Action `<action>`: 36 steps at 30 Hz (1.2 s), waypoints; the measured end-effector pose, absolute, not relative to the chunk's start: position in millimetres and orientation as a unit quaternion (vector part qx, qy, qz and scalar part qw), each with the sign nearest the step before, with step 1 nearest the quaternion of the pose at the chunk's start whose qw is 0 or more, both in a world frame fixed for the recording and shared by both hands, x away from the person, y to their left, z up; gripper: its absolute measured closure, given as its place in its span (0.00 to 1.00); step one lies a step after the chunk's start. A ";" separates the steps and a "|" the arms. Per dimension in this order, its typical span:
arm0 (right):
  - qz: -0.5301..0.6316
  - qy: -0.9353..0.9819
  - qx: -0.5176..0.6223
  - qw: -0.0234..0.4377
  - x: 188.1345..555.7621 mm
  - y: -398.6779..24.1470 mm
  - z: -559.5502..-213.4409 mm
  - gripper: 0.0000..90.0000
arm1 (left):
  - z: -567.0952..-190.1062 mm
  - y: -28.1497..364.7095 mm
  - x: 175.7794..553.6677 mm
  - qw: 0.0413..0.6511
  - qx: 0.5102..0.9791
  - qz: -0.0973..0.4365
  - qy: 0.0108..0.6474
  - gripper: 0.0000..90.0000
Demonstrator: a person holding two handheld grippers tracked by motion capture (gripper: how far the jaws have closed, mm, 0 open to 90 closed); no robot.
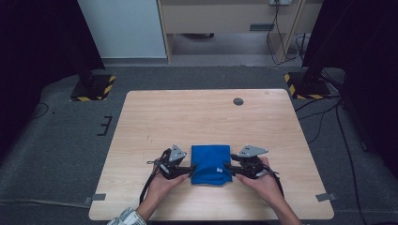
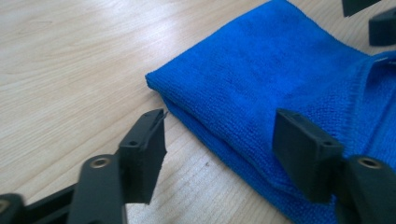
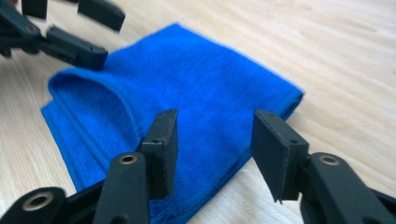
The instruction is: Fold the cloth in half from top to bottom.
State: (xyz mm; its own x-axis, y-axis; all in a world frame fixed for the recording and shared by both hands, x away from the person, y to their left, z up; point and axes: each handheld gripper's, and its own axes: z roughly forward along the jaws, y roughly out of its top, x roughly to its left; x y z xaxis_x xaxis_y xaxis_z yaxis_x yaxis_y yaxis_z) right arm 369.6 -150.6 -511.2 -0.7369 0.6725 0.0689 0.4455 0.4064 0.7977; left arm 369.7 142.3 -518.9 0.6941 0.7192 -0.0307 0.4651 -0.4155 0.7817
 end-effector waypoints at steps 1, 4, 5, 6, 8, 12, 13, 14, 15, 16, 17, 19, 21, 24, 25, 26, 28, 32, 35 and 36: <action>0.424 0.831 0.336 0.132 368.4 -149.6 -512.0 0.55 | -519.3 142.4 369.2 0.402 0.828 0.156 0.358 0.33; 0.418 0.839 0.324 0.132 364.2 -148.2 -513.5 0.54 | -518.8 143.9 366.0 0.397 0.830 0.157 0.358 0.29; 0.416 0.842 0.318 0.130 362.5 -148.2 -513.6 0.53 | -518.6 144.6 364.8 0.396 0.831 0.158 0.358 0.28; 0.414 0.844 0.315 0.131 361.6 -148.4 -513.8 0.53 | -518.2 145.5 363.3 0.392 0.832 0.159 0.359 0.27; 0.408 0.849 0.310 0.131 359.5 -149.6 -514.6 0.52 | -518.6 146.4 361.1 0.382 0.837 0.164 0.357 0.25; 0.388 0.861 0.301 0.132 357.0 -151.9 -519.6 0.49 | -521.3 144.3 359.4 0.367 0.843 0.165 0.357 0.22; 0.386 0.862 0.301 0.135 356.6 -152.6 -520.5 0.48 | -521.1 144.4 359.0 0.367 0.843 0.166 0.356 0.22; 0.386 0.862 0.301 0.135 356.5 -153.3 -520.2 0.46 | -520.2 144.7 358.6 0.371 0.841 0.165 0.357 0.21; 0.388 0.860 0.303 0.135 356.3 -153.9 -519.7 0.44 | -518.9 145.2 358.7 0.376 0.838 0.166 0.358 0.20; 0.392 0.857 0.303 0.138 356.7 -154.6 -518.8 0.42 | -517.5 145.8 359.0 0.382 0.835 0.167 0.359 0.19; 0.396 0.854 0.306 0.139 356.9 -155.0 -517.5 0.39 | -515.9 146.4 359.5 0.387 0.832 0.169 0.361 0.18; 0.404 0.849 0.309 0.146 357.9 -155.4 -515.3 0.34 | -513.3 147.9 360.5 0.395 0.825 0.172 0.365 0.15; 0.411 0.842 0.316 0.152 358.8 -156.3 -513.3 0.27 | -510.0 151.1 362.5 0.399 0.823 0.178 0.362 0.12; 0.419 0.831 0.328 0.163 361.1 -159.7 -510.6 0.20 | -508.1 157.1 365.3 0.402 0.818 0.186 0.368 0.10; 0.422 0.827 0.334 0.165 362.2 -161.1 -509.9 0.18 | -507.8 159.3 366.4 0.403 0.816 0.184 0.372 0.10; 0.422 0.823 0.341 0.166 363.5 -162.5 -509.2 0.16 | -507.7 161.2 367.2 0.404 0.814 0.183 0.376 0.10; 0.427 0.816 0.350 0.172 364.9 -165.9 -507.3 0.14 | -507.4 164.4 369.0 0.406 0.810 0.183 0.381 0.10; 0.433 0.805 0.363 0.182 367.9 -172.4 -504.3 0.11 | -504.3 168.8 372.4 0.402 0.811 0.189 0.381 0.08; 0.433 0.802 0.369 0.184 369.6 -177.7 -503.0 0.11 | -504.2 173.6 374.0 0.402 0.808 0.185 0.389 0.07; 0.432 0.800 0.371 0.187 370.2 -179.4 -502.7 0.11 | -504.2 174.8 374.1 0.402 0.807 0.185 0.392 0.07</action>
